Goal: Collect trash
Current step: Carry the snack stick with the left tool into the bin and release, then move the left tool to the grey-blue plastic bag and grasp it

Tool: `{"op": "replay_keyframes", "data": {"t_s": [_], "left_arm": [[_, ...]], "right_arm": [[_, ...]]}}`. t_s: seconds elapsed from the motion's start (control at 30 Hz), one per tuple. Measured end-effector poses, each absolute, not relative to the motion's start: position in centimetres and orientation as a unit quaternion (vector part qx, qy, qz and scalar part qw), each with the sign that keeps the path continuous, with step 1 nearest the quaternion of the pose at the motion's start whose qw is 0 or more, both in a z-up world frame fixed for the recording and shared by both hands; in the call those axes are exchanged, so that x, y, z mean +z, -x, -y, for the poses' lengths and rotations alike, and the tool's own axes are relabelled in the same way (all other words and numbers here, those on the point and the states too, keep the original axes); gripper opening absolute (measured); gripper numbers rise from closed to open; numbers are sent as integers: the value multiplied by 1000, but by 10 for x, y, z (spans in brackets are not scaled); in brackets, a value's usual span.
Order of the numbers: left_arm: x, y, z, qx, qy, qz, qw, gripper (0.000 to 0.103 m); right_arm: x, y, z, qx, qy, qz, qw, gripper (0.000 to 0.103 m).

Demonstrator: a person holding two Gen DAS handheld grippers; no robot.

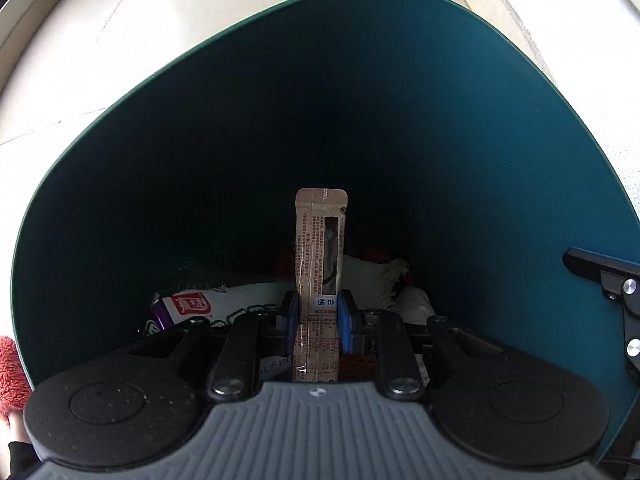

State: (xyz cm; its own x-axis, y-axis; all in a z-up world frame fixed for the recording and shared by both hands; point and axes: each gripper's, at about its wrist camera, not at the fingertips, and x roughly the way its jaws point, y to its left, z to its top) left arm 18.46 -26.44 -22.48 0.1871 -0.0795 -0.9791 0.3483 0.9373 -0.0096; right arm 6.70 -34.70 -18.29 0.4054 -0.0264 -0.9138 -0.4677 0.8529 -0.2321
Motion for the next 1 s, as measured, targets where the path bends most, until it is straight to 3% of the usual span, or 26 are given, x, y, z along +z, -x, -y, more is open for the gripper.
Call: {"op": "replay_keyframes", "data": {"t_s": [0.53,0.63,0.7,0.77,1.0], "left_arm": [[-185,-173,239,-194,-64,-587,784,25],[-165,-164,227,-209,-70,-568,793,33],[-149,-157,214,-221,-65,-550,802,51],[-134,-152,198,-221,-57,-533,815,61],[-89,-149,132,-191,-36,-492,849,66]], "right_arm": [[-182,-68,349,136,235,-530,804,9],[-183,-69,348,134,237,-531,802,9],[-183,-70,346,133,237,-532,802,10],[-183,-70,346,132,237,-533,802,10],[-183,-72,345,128,236,-536,801,10]]}}
